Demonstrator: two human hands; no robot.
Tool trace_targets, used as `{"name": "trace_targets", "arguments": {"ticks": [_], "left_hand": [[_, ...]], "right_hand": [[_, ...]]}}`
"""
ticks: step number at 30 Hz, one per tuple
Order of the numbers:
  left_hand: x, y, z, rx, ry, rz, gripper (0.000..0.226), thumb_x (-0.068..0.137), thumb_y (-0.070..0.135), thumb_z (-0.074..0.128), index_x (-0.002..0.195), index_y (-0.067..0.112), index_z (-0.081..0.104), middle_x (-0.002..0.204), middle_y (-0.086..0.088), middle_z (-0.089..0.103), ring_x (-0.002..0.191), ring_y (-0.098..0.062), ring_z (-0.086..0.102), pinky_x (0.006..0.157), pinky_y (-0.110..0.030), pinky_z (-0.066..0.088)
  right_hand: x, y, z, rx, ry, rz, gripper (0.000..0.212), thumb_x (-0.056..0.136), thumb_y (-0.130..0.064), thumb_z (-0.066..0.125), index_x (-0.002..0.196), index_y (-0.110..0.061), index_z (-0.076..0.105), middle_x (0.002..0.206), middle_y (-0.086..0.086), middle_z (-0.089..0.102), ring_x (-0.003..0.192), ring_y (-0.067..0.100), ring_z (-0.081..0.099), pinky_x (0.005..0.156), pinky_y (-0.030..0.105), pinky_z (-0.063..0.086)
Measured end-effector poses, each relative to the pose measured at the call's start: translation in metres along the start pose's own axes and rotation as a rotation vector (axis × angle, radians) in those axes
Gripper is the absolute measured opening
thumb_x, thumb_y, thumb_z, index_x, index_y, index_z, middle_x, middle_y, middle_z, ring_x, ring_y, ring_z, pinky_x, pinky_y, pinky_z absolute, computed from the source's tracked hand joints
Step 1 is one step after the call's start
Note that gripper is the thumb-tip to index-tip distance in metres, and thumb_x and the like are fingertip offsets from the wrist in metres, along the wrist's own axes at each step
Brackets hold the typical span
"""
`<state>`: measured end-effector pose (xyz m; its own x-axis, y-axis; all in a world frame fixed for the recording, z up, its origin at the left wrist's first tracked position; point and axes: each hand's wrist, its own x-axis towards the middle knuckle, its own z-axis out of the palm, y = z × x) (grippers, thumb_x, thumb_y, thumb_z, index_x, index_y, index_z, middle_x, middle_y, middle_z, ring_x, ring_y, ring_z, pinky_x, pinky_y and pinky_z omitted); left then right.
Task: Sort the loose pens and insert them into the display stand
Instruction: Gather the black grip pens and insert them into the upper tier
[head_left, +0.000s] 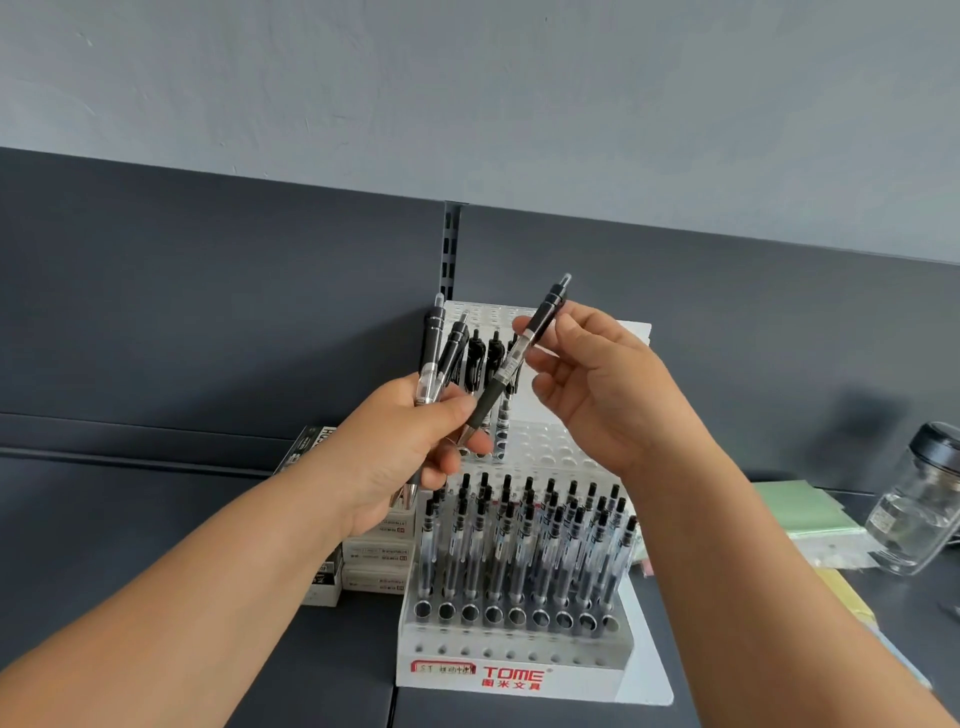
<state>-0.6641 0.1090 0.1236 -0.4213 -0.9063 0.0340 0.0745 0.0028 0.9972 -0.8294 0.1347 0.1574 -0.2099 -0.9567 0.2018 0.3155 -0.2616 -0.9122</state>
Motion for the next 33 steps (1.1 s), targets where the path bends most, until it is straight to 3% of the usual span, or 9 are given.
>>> {"name": "trace_targets", "arguments": {"ticks": [5, 8, 11, 15, 21, 25, 27, 33], "left_hand": [[0.001, 0.001, 0.000, 0.048, 0.035, 0.007, 0.012, 0.096, 0.019, 0.055, 0.103, 0.011, 0.051, 0.069, -0.007, 0.070, 0.048, -0.013, 0.052, 0.041, -0.021, 0.036], [0.001, -0.001, -0.003, 0.048, 0.093, -0.011, 0.017, 0.095, 0.027, 0.056, 0.104, 0.013, 0.052, 0.072, -0.007, 0.064, 0.048, -0.014, 0.056, 0.042, -0.024, 0.045], [0.001, -0.004, -0.005, 0.102, 0.108, -0.001, 0.023, 0.094, 0.031, 0.056, 0.101, 0.010, 0.053, 0.064, -0.003, 0.052, 0.042, -0.013, 0.045, 0.043, -0.027, 0.042], [0.003, -0.006, -0.007, 0.092, 0.088, 0.002, 0.031, 0.094, 0.033, 0.056, 0.110, 0.008, 0.049, 0.059, 0.000, 0.042, 0.040, -0.010, 0.033, 0.039, -0.024, 0.036], [0.000, -0.004, -0.007, 0.064, 0.086, -0.021, 0.034, 0.094, 0.043, 0.050, 0.093, 0.010, 0.046, 0.061, 0.000, 0.042, 0.041, -0.010, 0.031, 0.038, -0.022, 0.033], [-0.001, -0.004, -0.008, 0.045, 0.089, -0.033, 0.019, 0.098, 0.029, 0.045, 0.087, 0.014, 0.042, 0.073, -0.006, 0.047, 0.041, -0.011, 0.033, 0.042, -0.024, 0.031], [0.000, -0.004, -0.009, 0.072, 0.090, -0.017, 0.018, 0.098, 0.025, 0.044, 0.086, 0.012, 0.043, 0.077, -0.008, 0.052, 0.040, -0.012, 0.036, 0.044, -0.025, 0.032], [-0.002, -0.006, -0.006, 0.118, 0.070, 0.015, 0.021, 0.099, 0.027, 0.048, 0.095, 0.010, 0.059, 0.072, -0.003, 0.055, 0.049, -0.012, 0.049, 0.046, -0.025, 0.043]], "right_hand": [[0.003, -0.005, -0.001, -0.083, 0.074, -0.054, 0.018, 0.097, -0.009, 0.049, 0.086, -0.016, 0.062, 0.083, 0.001, 0.071, 0.069, 0.010, 0.056, 0.062, 0.024, 0.044], [0.009, -0.013, -0.007, -0.379, 0.262, -0.229, 0.019, 0.096, -0.009, 0.049, 0.089, -0.019, 0.063, 0.084, -0.001, 0.071, 0.073, 0.012, 0.061, 0.065, 0.025, 0.047], [0.013, -0.007, -0.009, -0.652, 0.305, -0.338, 0.019, 0.096, -0.010, 0.048, 0.094, -0.020, 0.064, 0.083, -0.003, 0.070, 0.072, 0.008, 0.062, 0.072, 0.029, 0.052], [0.017, 0.009, -0.004, -0.806, 0.295, -0.327, 0.020, 0.096, -0.012, 0.048, 0.086, -0.024, 0.061, 0.085, -0.002, 0.068, 0.082, 0.016, 0.063, 0.081, 0.037, 0.054], [0.023, 0.007, -0.003, -0.940, 0.290, -0.344, 0.016, 0.096, -0.016, 0.049, 0.092, -0.014, 0.064, 0.083, 0.005, 0.068, 0.079, 0.024, 0.064, 0.073, 0.041, 0.053], [0.026, 0.015, -0.008, -1.057, 0.265, -0.287, 0.017, 0.096, -0.016, 0.047, 0.090, -0.012, 0.062, 0.080, 0.010, 0.067, 0.055, 0.018, 0.051, 0.054, 0.029, 0.042], [0.026, 0.025, -0.011, -1.136, 0.244, -0.230, 0.017, 0.096, -0.016, 0.047, 0.090, -0.010, 0.061, 0.078, 0.009, 0.067, 0.052, 0.016, 0.046, 0.053, 0.026, 0.039], [0.019, 0.037, -0.014, -1.148, 0.267, -0.199, 0.016, 0.096, -0.019, 0.049, 0.095, -0.011, 0.062, 0.076, 0.005, 0.066, 0.074, 0.024, 0.066, 0.067, 0.036, 0.054]]}}
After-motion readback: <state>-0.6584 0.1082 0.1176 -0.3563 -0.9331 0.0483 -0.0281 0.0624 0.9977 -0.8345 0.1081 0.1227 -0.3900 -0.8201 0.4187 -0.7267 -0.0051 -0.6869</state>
